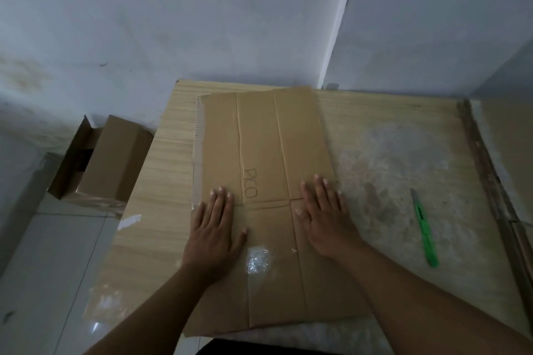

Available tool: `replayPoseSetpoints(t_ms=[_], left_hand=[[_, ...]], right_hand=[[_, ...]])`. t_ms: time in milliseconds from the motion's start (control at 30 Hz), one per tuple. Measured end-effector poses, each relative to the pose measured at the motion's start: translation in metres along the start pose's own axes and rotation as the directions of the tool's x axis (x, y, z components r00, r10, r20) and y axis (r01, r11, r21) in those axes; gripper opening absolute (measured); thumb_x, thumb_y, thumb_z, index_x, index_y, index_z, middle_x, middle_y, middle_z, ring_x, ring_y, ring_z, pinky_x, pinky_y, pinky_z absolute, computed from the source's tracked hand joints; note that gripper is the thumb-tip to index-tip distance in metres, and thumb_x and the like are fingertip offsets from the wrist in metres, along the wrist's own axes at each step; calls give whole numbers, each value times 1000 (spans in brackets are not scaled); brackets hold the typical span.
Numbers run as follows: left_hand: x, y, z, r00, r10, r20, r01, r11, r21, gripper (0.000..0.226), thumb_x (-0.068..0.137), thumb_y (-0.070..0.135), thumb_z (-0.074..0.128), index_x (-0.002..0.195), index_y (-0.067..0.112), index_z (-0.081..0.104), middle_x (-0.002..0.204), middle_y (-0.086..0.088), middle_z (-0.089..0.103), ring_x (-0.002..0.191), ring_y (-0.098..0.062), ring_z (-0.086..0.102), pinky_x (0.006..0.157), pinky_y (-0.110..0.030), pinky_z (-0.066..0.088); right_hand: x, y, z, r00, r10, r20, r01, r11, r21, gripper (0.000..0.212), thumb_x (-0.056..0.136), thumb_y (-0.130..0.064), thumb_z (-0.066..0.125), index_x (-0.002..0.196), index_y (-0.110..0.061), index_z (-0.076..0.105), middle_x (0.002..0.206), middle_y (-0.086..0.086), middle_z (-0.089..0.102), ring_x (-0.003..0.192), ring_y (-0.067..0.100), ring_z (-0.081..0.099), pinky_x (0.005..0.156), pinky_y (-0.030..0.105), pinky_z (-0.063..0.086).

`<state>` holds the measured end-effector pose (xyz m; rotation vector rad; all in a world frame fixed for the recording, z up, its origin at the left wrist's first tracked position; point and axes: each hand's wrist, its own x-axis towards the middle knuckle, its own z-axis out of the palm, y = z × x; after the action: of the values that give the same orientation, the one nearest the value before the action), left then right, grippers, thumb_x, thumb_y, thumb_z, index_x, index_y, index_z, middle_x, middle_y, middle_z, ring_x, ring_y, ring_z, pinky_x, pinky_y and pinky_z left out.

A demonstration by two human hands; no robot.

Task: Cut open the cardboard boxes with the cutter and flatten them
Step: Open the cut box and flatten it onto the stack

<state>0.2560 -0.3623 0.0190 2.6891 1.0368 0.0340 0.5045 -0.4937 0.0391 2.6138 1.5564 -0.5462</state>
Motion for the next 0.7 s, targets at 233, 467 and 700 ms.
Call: replayPoseSetpoints(t_ms=[233,467,700], left_hand=[[-75,24,10,999,-31,22,30,999,42,86,102,63,29,165,8,9,173,-11,3,160,-27,4,125,-58,16],[-73,24,7,998,-44,46,40,996,81,97,96,74,31,165,8,10,173,-12,5,160,-27,4,125,-59,15],[-75,27,5,998,-43,53,38,996,84,117,86,86,43,164,6,10,173,-12,2,160,-28,3,125,-60,16]], right_hand=[[12,-12,11,967,158,-199,-143,986,88,69,102,-50,9,161,-12,8,167,15,-2,155,29,-2,125,49,4],[-88,-63,61,939,-189,-287,215,975,64,70,96,-45,51,157,-18,30,163,24,15,153,37,11,120,58,19],[-92,-33,55,964,-133,-229,148,988,49,79,97,-55,44,159,-12,20,167,14,7,155,28,5,122,55,16]])
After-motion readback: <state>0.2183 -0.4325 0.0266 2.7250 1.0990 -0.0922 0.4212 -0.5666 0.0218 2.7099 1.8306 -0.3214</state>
